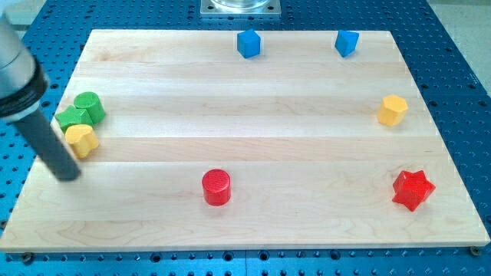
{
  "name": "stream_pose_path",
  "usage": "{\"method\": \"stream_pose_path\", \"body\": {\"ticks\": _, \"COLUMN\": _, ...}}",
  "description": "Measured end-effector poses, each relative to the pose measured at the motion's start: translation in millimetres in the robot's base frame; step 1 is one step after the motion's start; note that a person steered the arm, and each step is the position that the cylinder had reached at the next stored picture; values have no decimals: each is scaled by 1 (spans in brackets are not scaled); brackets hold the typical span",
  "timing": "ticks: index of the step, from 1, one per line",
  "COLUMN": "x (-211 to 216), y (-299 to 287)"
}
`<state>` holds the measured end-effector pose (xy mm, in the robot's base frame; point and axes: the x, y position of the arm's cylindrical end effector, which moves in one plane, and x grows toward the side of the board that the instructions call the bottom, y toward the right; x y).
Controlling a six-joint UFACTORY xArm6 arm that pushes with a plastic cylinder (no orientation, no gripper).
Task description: Drag the red circle to the right side of the green circle
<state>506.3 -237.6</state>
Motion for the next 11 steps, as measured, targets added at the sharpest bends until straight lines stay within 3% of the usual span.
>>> {"method": "stream_pose_path", "body": {"ticks": 1, "x": -33, "y": 41}}
{"method": "stream_pose_path", "body": {"ticks": 2, "x": -28, "y": 114}}
{"method": "stream_pose_path", "body": {"ticks": 3, "x": -33, "y": 238}}
{"method": "stream_pose_path", "body": {"ticks": 4, "x": 20, "y": 321}}
{"method": "stream_pose_path", "body": {"ticks": 5, "x": 71, "y": 264}}
{"method": "stream_pose_path", "body": {"ticks": 6, "x": 68, "y": 179}}
{"method": "stream_pose_path", "body": {"ticks": 8, "x": -34, "y": 106}}
{"method": "stream_pose_path", "body": {"ticks": 9, "x": -69, "y": 121}}
{"method": "stream_pose_path", "body": {"ticks": 10, "x": -90, "y": 143}}
{"method": "stream_pose_path", "body": {"ticks": 11, "x": -96, "y": 98}}
